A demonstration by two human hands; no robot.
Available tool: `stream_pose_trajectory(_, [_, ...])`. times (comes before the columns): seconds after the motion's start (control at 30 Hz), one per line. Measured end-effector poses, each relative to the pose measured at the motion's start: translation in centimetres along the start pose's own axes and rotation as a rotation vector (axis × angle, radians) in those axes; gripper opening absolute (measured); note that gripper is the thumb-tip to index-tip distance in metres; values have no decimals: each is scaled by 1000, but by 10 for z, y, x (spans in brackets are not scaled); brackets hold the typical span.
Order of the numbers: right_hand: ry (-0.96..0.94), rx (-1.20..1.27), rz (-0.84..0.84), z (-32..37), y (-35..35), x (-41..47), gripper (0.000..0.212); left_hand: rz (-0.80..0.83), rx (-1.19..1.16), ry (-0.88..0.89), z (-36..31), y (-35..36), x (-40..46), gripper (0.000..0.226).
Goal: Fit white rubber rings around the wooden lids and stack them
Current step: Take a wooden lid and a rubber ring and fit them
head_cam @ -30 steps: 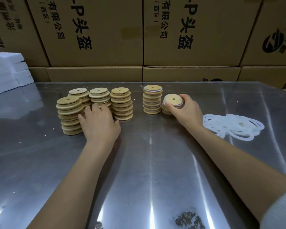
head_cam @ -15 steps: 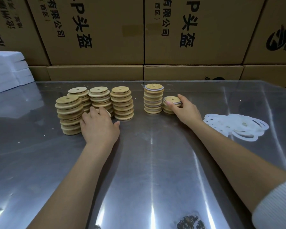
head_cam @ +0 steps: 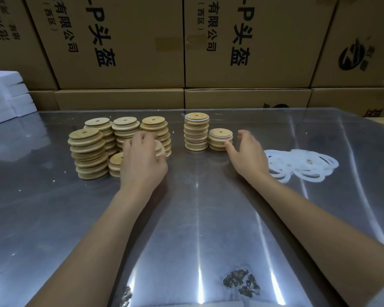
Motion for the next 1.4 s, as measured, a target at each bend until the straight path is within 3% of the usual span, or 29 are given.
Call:
stream_pose_trajectory(0.07, [-125, -91, -57, 9, -18, -15, 33, 23, -111, 80, -23, 3, -9, 43])
stream_pose_trajectory(0.13, [-185, -212, -62, 11, -29, -30, 29, 78, -206, 160, -46, 10, -23, 45])
stream_pose_trajectory(0.33, [-14, -476, 38, -8, -42, -52, 28, 209, -311, 280, -78, 25, -47, 52])
stream_pose_trajectory(0.63, [-61, -299, 83, -8, -40, -43, 42, 292, -408, 173, -68, 36, -46, 65])
stream_pose_trajectory(0.8, [-45, 115, -71, 3, -51, -37, 37, 369, -485, 144, -73, 43, -49, 78])
stream_pose_trajectory(0.9, [-150, 309, -119, 22, -56, -39, 30, 412, -566, 81, -73, 47, -49, 89])
stream_pose_trajectory(1.07, [-340, 510, 15, 57, -46, -57, 33, 440, -648, 1, -69, 51, -47, 96])
stream_pose_trajectory(1.23, [-336, 534, 116, 60, -36, -62, 31, 425, -656, -4, -65, 52, -46, 85])
stream_pose_trajectory(1.4, [-95, 362, 87, 31, -33, -46, 19, 435, -686, -21, -66, 51, -46, 100])
Point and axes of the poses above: each hand's wrist, its own x-axis towards the middle knuckle, its own y-axis out of the palm, z = x × y, the point moved 7 cm from there along x, towards the middle knuckle, and after that the axes turned 13 degrees about -z, right-handed, at the moved point
